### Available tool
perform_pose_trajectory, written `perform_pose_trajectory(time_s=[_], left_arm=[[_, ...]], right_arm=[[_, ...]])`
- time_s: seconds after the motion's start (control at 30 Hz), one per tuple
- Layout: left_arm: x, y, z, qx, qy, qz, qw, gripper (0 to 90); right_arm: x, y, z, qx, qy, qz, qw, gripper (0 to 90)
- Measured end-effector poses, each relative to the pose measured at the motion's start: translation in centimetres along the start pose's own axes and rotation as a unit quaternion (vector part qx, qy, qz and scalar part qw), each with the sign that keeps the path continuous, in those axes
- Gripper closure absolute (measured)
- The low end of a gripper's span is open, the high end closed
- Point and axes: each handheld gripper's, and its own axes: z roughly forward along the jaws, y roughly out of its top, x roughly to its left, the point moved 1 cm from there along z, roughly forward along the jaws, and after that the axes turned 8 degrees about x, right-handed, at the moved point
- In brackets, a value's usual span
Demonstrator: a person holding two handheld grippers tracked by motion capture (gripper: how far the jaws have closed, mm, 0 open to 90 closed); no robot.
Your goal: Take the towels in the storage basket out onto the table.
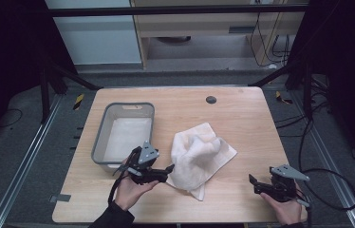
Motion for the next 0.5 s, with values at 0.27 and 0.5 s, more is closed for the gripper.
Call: perform_pose_trajectory(time_s=[0.27, 0.5], left_arm=[[1.9, -2.4, -2.6, -0.014, 0.019, -0.028, 0.9993, 22.4], [3.7, -5.3, -4.3, -0.025, 0.045, -0.059, 0.9969, 22.9]], right_arm=[[0.1, 0.0, -0.1, 0.002, 0.006, 0.005, 1.0, 13.1], [0.1, 0.0, 0.1, 0.005, 0.007, -0.001, 1.0, 11.2]])
